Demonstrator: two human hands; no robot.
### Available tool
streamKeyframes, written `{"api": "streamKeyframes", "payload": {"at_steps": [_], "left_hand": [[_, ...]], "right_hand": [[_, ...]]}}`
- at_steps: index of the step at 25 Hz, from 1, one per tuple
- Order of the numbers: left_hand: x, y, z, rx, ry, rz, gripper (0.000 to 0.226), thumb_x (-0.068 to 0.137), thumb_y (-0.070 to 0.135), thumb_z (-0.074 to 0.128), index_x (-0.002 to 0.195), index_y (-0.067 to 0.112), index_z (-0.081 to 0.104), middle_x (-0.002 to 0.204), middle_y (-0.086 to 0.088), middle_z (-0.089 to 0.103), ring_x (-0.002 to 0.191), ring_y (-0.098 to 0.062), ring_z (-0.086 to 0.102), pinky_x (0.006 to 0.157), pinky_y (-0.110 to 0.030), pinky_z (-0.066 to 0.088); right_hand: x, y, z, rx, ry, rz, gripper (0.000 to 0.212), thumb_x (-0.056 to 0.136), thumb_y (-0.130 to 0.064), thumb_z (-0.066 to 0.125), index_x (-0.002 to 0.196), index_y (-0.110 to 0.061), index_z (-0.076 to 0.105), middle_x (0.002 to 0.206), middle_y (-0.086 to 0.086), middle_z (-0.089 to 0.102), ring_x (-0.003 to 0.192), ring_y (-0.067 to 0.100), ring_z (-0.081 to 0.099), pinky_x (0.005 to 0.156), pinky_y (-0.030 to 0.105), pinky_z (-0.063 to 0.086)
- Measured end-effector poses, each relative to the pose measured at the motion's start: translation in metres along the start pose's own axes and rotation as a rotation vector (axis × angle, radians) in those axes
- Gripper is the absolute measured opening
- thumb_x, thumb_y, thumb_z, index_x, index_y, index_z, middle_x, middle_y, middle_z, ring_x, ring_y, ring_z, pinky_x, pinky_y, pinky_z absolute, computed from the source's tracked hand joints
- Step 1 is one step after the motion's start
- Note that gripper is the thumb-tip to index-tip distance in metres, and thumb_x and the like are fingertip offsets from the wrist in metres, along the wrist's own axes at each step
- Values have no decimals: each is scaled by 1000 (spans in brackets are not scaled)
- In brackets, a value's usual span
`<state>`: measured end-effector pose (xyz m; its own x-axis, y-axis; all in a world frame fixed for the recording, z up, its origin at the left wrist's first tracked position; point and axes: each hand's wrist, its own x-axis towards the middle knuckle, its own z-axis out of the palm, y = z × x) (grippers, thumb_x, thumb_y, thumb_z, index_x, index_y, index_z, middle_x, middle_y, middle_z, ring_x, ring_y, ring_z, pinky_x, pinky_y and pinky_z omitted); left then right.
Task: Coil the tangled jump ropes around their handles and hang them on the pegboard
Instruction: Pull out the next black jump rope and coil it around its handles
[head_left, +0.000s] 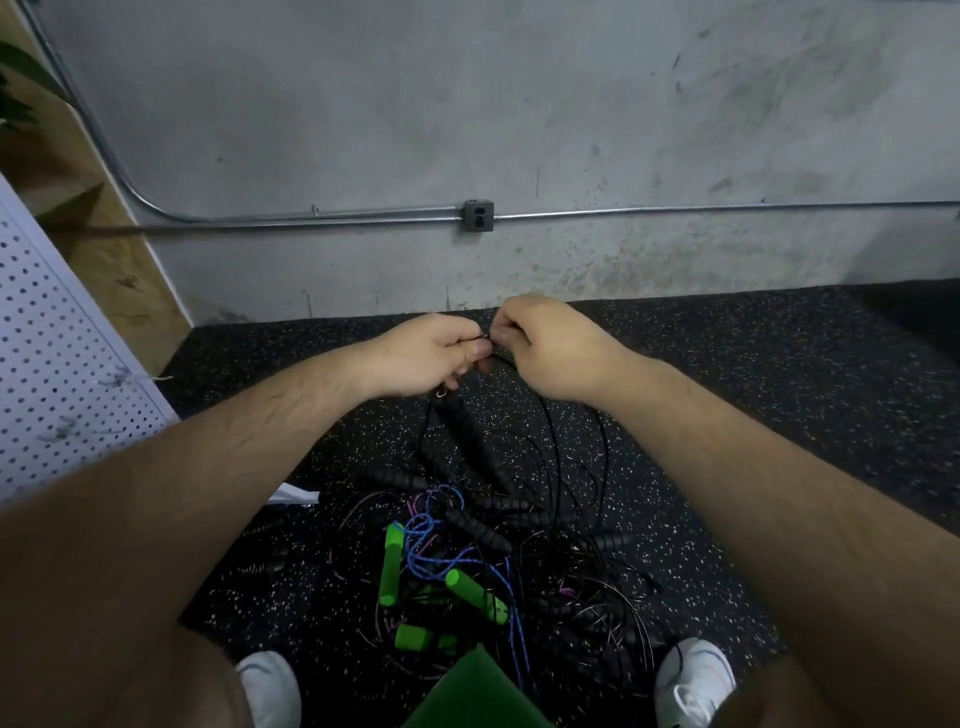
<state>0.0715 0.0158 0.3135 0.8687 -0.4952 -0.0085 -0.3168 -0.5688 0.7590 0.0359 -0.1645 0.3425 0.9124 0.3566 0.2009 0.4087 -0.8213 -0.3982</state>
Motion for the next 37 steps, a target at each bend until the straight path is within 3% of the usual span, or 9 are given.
{"api": "streamKeyframes", "payload": {"at_steps": [7,12,15,19,25,28,31,34,37], "left_hand": [[-2,-25,-7,96,35,-92,29,106,27,46,85,21,64,62,4,60,65,-12,58,75,-35,49],[3,-6,-3,-2,69,-67,29,108,22,43,86,13,60,66,4,46,65,-12,48,80,-39,56],[1,6,6,22,21,-43,27,108,22,43,97,4,61,74,0,52,71,-17,55,80,-42,55],[-2,14,13,-26,-35,-11,23,107,23,44,92,17,60,87,2,62,78,-14,59,77,-31,56],[-4,-4,5,-23,51,-28,27,107,23,45,86,19,62,63,8,56,72,-13,60,74,-31,48],[-3,-3,2,-17,63,-32,29,108,22,44,84,18,60,64,5,53,67,-8,58,68,-22,48],[-3,7,6,-60,8,3,30,108,18,43,81,15,56,67,4,51,59,-3,53,71,-31,47],[-7,12,5,-60,-25,36,32,108,14,42,79,17,55,71,1,57,66,-9,56,75,-34,47],[-10,9,3,-39,-25,12,30,107,22,46,80,19,59,75,-1,67,71,-8,61,77,-32,46]], "right_hand": [[-5,0,-76,290,801,198,24,95,3,40,104,-15,53,111,6,60,100,16,57,78,16,43],[-24,8,-46,2,219,198,73,84,-1,55,151,-23,33,144,1,46,133,20,43,115,41,36],[-17,-4,-23,82,-56,0,38,95,-17,60,132,-22,57,123,-1,62,111,15,60,99,34,51],[-8,-5,-12,-89,-12,39,11,100,-10,52,103,-12,62,104,1,60,92,21,61,76,32,49],[-15,4,-62,36,707,232,33,94,8,42,119,-8,55,120,2,50,90,11,50,75,12,43],[-20,15,-54,-75,412,169,43,96,-4,45,137,-14,48,132,6,52,102,14,53,96,34,50],[-21,6,-26,33,-38,31,35,102,-26,51,137,-23,54,126,-4,60,107,11,58,94,28,49],[-12,2,-8,-16,-27,-12,19,101,-31,56,105,-15,66,103,-1,63,85,11,57,68,21,45],[-7,0,-14,34,129,-37,17,101,-19,55,97,-9,67,98,1,60,89,13,54,79,26,46]]}}
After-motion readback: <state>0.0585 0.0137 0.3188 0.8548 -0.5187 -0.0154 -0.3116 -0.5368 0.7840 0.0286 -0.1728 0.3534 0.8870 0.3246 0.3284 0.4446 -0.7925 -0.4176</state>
